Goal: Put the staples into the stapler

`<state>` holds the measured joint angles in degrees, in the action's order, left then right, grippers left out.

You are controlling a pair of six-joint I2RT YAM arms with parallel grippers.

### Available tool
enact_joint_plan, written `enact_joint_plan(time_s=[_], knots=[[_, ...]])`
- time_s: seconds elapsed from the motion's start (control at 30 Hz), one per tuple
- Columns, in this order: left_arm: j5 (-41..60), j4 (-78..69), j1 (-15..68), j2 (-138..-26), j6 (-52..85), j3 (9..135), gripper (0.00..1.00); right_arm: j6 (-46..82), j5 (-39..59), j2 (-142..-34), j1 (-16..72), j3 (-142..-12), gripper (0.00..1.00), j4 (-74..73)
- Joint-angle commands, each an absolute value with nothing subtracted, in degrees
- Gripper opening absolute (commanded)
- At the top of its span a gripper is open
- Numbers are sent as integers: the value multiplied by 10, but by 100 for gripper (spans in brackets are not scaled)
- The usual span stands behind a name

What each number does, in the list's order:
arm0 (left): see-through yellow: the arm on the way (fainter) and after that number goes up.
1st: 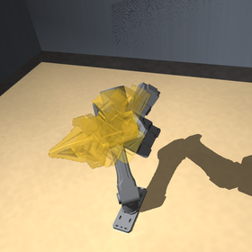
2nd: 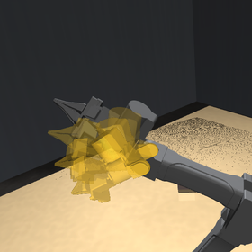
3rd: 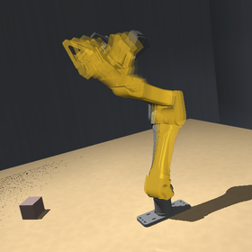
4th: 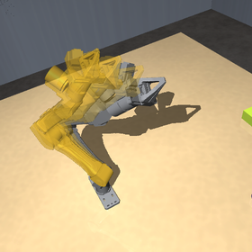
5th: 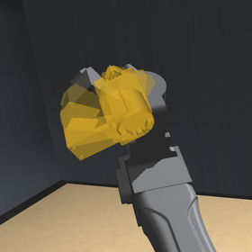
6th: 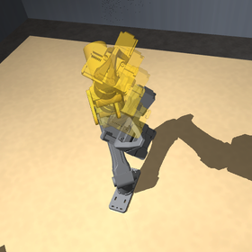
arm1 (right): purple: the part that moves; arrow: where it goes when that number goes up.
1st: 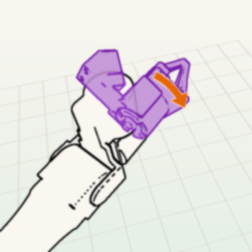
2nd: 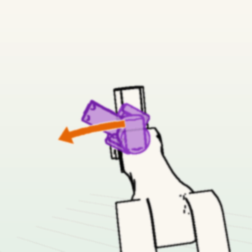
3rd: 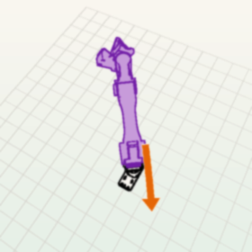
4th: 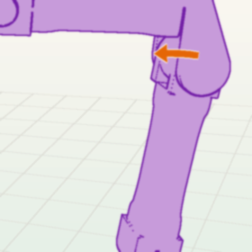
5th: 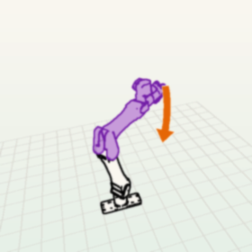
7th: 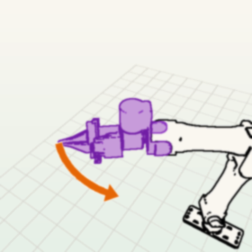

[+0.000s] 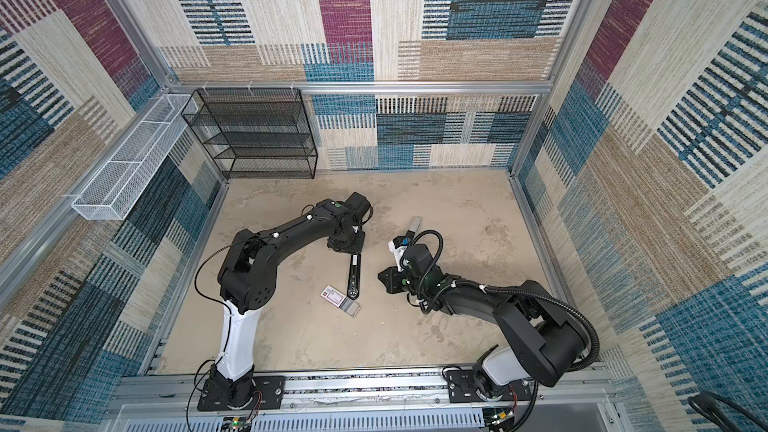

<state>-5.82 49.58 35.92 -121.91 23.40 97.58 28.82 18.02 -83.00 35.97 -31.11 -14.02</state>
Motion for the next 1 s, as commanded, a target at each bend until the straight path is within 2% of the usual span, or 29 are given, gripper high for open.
enact_joint_plan(time_s=[0.0,0.4,0.73,0.97], knots=[[-66,504,363,-1201,220,964,30,288,185,-831,359,-313,16,-147],[-64,503,367,-1201,219,965,31,290,185,-821,360,-309,16,-147],[-52,503,375,-1189,227,942,25,290,181,-824,359,-307,17,-148],[-51,503,381,-1187,219,943,29,291,183,-827,359,-306,17,-150]])
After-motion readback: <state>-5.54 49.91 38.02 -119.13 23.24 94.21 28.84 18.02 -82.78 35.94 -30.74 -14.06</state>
